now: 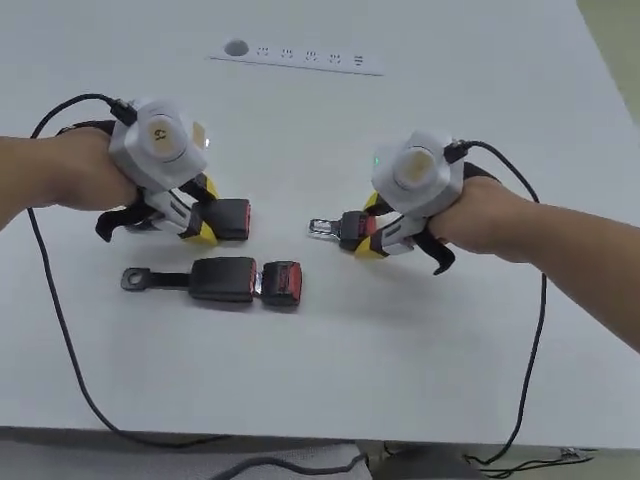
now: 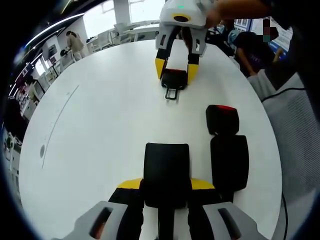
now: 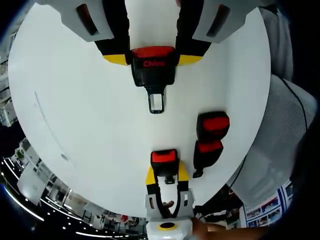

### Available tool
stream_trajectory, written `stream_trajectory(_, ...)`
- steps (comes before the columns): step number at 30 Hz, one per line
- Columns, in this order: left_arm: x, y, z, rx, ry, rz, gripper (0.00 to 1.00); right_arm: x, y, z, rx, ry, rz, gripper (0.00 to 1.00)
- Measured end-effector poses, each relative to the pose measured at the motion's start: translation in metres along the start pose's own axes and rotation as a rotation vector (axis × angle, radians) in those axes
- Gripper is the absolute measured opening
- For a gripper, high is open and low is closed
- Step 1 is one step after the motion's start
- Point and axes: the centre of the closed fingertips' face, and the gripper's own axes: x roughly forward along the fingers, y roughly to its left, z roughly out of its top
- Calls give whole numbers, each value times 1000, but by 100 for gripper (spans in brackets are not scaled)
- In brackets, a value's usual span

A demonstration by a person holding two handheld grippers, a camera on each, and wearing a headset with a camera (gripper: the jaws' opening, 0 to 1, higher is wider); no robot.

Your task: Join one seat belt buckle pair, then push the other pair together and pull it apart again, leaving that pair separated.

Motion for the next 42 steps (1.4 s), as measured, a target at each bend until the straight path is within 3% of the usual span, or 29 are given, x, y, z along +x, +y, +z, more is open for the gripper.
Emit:
stream_trajectory(8, 0, 2, 1, 31, 34, 2, 34, -9, 0, -17, 16, 30, -19, 33)
stream_trajectory(17, 2, 11, -6, 21, 39, 36, 36, -11, -1, -16, 0, 46, -67, 36)
stream_trajectory(21, -3, 13, -7, 51, 42, 66, 39, -16, 0, -13, -22, 41, -107, 42)
stream_trajectory(24, -14, 19, -1, -1, -10, 109, 44, -26, 3, -5, -14, 17, -138, 44)
stream_trajectory(27, -29, 17, 4, 8, -25, 136, 50, -36, 4, 4, 13, -17, -167, 46)
stream_trajectory(29, -40, 16, 4, -26, -43, 171, 53, -40, 7, 8, 20, -38, -179, 47)
stream_trajectory(32, -52, 8, -4, -63, -65, 206, 57, -46, 18, 17, 56, -91, -193, 48)
stream_trajectory(34, -65, -1, -3, -96, -89, 222, 60, -52, 26, 24, 92, -128, -202, 50)
stream_trajectory(37, -74, -15, -14, -137, -113, 259, 65, -58, 46, 35, 136, -188, -186, 55)
stream_trajectory(39, -81, -18, -20, -149, -135, 304, 73, -61, 57, 38, 146, -215, -183, 57)
stream_trajectory(42, -89, -36, -33, -212, -162, 315, 77, -66, 69, 40, 174, -248, -193, 60)
